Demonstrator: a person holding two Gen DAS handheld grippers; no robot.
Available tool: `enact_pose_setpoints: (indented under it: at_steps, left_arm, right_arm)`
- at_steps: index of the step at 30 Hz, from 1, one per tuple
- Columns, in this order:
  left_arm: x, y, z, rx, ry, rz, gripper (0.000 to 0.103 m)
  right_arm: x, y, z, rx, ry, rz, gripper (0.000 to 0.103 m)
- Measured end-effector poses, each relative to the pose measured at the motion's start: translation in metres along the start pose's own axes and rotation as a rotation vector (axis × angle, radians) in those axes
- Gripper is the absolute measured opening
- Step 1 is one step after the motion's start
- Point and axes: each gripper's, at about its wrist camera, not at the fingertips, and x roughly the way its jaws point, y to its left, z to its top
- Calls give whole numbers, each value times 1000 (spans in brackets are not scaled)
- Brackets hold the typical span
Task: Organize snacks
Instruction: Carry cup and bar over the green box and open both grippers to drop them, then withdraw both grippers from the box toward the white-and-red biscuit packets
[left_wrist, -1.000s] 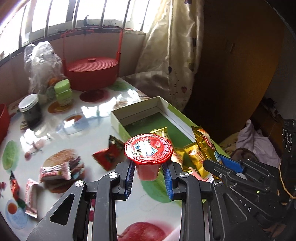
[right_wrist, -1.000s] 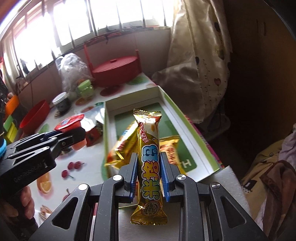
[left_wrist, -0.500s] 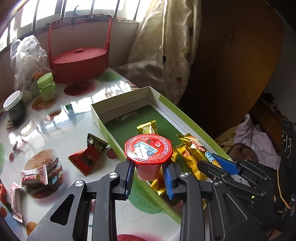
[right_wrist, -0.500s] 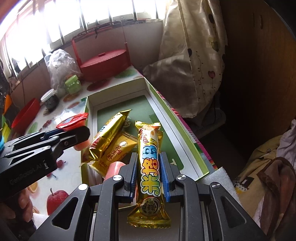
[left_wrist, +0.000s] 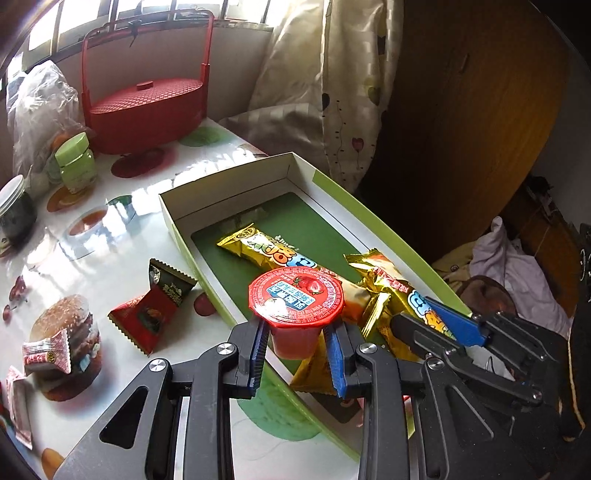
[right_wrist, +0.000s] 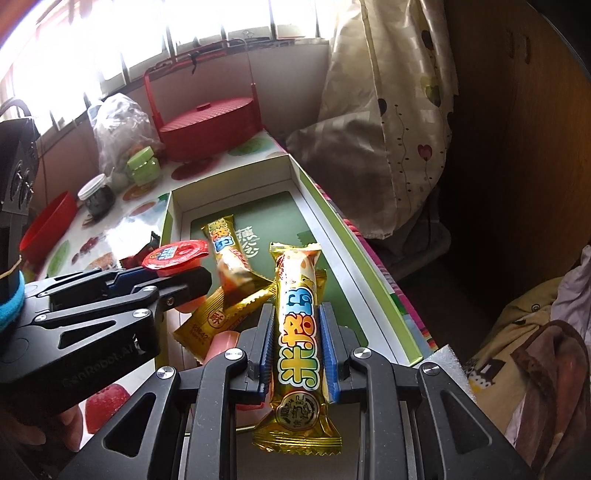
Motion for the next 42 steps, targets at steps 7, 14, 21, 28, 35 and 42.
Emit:
enact_pose_setpoints:
  at_steps: [7, 14, 21, 28, 35, 42]
  left_arm:
    - [1, 2, 2, -5, 7, -8, 31]
    - [-3, 1, 1, -5, 1, -36, 43]
    - [-10, 1, 1, -4, -5, -42, 46]
    - [-32, 4, -4, 8, -46, -40, 56]
    - [-52, 14, -11, -1, -66, -28, 56]
    - [-76, 35, -22, -30, -101, 25, 56]
  right_arm:
    - [3, 1, 1, -9, 9, -1, 23]
    - [2, 3, -1, -7, 14, -4, 33]
    - [-3, 6, -2, -18, 3, -16, 42]
    - [-10, 10, -2, -20, -10, -21, 50]
    - [-18, 19, -3, -29, -26, -19, 53]
    - [-29, 29, -2, -29, -52, -5, 53]
